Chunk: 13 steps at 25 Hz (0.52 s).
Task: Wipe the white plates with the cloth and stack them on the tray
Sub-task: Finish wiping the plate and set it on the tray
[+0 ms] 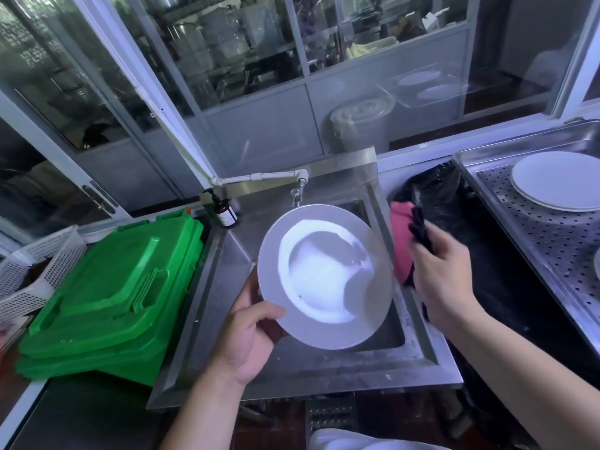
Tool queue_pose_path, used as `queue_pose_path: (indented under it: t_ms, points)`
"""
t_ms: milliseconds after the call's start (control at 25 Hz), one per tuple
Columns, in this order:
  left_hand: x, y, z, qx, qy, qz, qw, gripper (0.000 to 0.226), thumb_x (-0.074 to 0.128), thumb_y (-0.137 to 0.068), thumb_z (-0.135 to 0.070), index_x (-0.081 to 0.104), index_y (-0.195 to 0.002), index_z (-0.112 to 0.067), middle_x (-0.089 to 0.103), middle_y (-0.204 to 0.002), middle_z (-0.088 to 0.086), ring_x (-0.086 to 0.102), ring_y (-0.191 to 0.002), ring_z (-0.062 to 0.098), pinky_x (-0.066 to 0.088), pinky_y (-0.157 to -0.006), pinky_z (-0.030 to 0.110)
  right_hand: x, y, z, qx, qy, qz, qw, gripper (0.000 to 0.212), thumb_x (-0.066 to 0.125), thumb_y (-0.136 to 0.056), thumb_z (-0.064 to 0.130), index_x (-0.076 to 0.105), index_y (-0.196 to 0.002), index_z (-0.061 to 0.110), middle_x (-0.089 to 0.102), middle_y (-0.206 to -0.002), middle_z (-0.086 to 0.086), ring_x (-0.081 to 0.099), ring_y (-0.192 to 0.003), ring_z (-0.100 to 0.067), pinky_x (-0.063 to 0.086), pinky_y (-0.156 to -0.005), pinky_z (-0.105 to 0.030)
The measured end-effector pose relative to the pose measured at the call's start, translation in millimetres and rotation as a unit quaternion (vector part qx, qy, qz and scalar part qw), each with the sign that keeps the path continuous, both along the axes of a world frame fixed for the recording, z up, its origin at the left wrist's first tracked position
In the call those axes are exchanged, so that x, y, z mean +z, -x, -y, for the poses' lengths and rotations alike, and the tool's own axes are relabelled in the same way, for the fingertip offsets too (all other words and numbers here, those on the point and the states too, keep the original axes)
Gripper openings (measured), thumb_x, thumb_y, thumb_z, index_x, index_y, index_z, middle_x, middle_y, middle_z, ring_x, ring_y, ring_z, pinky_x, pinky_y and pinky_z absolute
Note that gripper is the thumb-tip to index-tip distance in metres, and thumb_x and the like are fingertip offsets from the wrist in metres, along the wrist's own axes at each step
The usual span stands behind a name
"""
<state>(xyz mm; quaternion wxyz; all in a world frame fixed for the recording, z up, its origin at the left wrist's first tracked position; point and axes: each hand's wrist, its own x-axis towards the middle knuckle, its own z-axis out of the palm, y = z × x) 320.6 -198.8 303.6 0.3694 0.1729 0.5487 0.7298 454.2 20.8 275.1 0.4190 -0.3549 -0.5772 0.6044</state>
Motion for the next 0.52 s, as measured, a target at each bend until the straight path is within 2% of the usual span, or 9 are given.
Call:
queue_pose_path:
  t_ms: [80, 120, 200, 280, 320, 400, 480, 520]
  points:
    - [3, -5, -2, -0.019, -0.006, -0.017, 1.0, 0.068, 0.059, -0.058, 0.007, 0.076, -0.112, -0.031, 0.071, -0.114, 0.008, 0.068, -0.101, 0.024, 0.059, -0.079, 0.034, 14, 8, 3, -0.02, -0.247, 0.025, 0.968, 0.044, 0.054, -0.089, 0.003, 0.073, -0.114, 0.033, 0.062, -0.099, 0.006, 0.052, -0.09, -0.007, 0.038, -0.084, -0.019]
    - [5, -7, -4, -0.031, -0.011, -0.025, 0.999, 0.069, 0.062, -0.055, 0.006, 0.076, -0.111, -0.031, 0.071, -0.114, 0.007, 0.068, -0.101, 0.024, 0.058, -0.079, 0.033, 19, 16, 8, -0.014, -0.337, 0.063, 0.939, 0.046, 0.052, -0.086, 0.005, 0.072, -0.119, 0.032, 0.063, -0.104, 0.009, 0.047, -0.098, -0.012, 0.032, -0.086, -0.022]
    - [10, -9, -4, -0.049, -0.035, -0.033, 0.998, 0.068, 0.068, -0.053, -0.002, 0.075, -0.114, -0.029, 0.071, -0.115, 0.008, 0.067, -0.103, 0.025, 0.058, -0.081, 0.034, 22, 29, 21, 0.013, -0.424, 0.123, 0.897, 0.05, 0.046, -0.083, 0.012, 0.071, -0.122, 0.031, 0.064, -0.11, 0.006, 0.041, -0.101, -0.02, 0.021, -0.08, -0.029]
    - [15, -4, 0, -0.046, -0.063, -0.04, 0.996, 0.069, 0.07, -0.054, -0.004, 0.072, -0.12, -0.025, 0.069, -0.12, 0.011, 0.066, -0.106, 0.027, 0.058, -0.085, 0.038, 15, 30, 32, 0.064, -0.443, 0.119, 0.886, 0.053, 0.041, -0.081, 0.018, 0.07, -0.124, 0.03, 0.063, -0.112, 0.001, 0.046, -0.098, -0.022, 0.027, -0.079, -0.035]
    - [17, -1, 3, -0.039, -0.073, -0.044, 0.996, 0.07, 0.069, -0.056, -0.003, 0.071, -0.122, -0.025, 0.068, -0.122, 0.012, 0.066, -0.108, 0.027, 0.058, -0.088, 0.04, 10, 25, 39, 0.112, -0.45, 0.094, 0.881, 0.05, 0.044, -0.083, 0.017, 0.069, -0.125, 0.029, 0.063, -0.111, 0.0, 0.05, -0.097, -0.024, 0.035, -0.081, -0.04]
    - [16, 5, 8, -0.017, -0.084, -0.036, 0.996, 0.073, 0.066, -0.057, 0.001, 0.07, -0.124, -0.026, 0.067, -0.126, 0.012, 0.066, -0.11, 0.028, 0.06, -0.088, 0.042, 5, 10, 56, 0.249, -0.471, 0.063, 0.844, 0.047, 0.055, -0.085, 0.008, 0.07, -0.124, 0.028, 0.063, -0.11, 0.004, 0.056, -0.096, -0.023, 0.044, -0.084, -0.046]
    - [13, 9, 13, 0.011, -0.074, -0.021, 0.997, 0.072, 0.061, -0.059, 0.008, 0.072, -0.122, -0.026, 0.068, -0.125, 0.011, 0.067, -0.109, 0.028, 0.061, -0.082, 0.041, 14, -7, 69, 0.401, -0.431, 0.079, 0.805, 0.048, 0.058, -0.086, 0.0, 0.072, -0.123, 0.028, 0.062, -0.108, 0.01, 0.058, -0.096, -0.016, 0.046, -0.088, -0.034]
    - [10, 10, 14, 0.014, -0.064, -0.014, 0.998, 0.072, 0.059, -0.059, 0.008, 0.072, -0.121, -0.027, 0.069, -0.123, 0.01, 0.067, -0.108, 0.027, 0.061, -0.08, 0.041, 26, -15, 69, 0.458, -0.379, 0.086, 0.799, 0.045, 0.058, -0.086, -0.002, 0.074, -0.118, 0.026, 0.063, -0.104, 0.01, 0.061, -0.094, -0.012, 0.047, -0.086, -0.025]
